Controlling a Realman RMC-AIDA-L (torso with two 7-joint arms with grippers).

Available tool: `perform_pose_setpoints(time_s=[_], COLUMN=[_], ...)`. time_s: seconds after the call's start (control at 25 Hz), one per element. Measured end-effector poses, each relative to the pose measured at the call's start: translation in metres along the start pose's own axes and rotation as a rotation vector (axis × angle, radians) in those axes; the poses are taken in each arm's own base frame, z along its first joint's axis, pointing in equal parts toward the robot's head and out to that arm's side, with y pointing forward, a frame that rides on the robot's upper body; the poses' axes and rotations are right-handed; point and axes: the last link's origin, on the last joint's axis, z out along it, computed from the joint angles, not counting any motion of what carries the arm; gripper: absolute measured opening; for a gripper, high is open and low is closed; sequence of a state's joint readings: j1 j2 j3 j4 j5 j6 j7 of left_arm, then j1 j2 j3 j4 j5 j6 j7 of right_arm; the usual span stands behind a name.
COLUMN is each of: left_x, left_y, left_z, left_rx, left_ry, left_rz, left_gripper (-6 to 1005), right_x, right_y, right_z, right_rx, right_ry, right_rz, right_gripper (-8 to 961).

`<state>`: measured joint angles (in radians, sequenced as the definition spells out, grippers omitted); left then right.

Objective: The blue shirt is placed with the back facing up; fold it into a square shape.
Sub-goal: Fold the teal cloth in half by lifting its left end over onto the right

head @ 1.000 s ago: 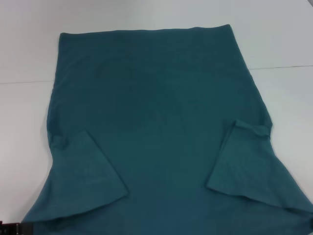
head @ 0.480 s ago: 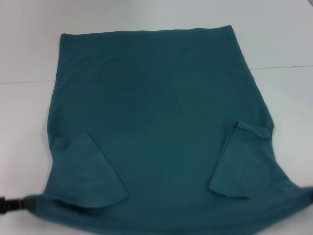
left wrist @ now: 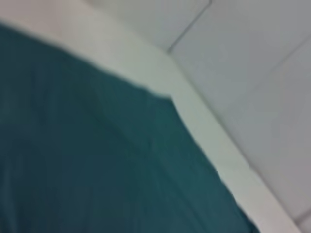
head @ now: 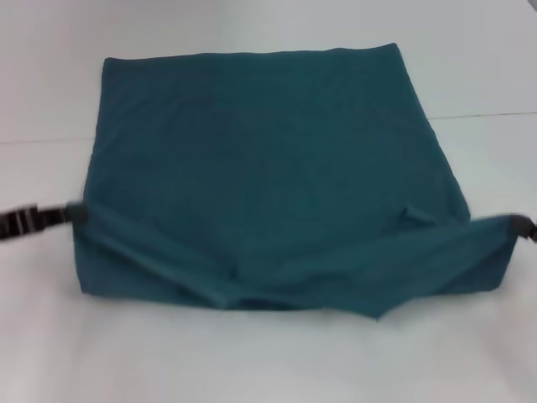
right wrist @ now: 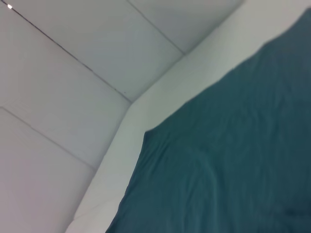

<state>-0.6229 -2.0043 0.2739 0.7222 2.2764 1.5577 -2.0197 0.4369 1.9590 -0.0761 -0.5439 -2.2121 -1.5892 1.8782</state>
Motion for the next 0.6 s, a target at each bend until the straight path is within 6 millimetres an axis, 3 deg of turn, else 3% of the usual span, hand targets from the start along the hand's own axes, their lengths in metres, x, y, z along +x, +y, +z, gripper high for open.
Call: perform_pose_setpoints(time_s=[0.6], left_x=[0.048], left_y=[0.0], left_z=[0.063], left_rx=[0.084], left_ry=[0.224], left_rz=[0.108], left_gripper=[32], right_x=[-0.053], right_y=[0.003], right_z=[0.084], right_rx=[0.147], right_ry=[-0.076], right_rz=[-0.191], right_gripper=[52])
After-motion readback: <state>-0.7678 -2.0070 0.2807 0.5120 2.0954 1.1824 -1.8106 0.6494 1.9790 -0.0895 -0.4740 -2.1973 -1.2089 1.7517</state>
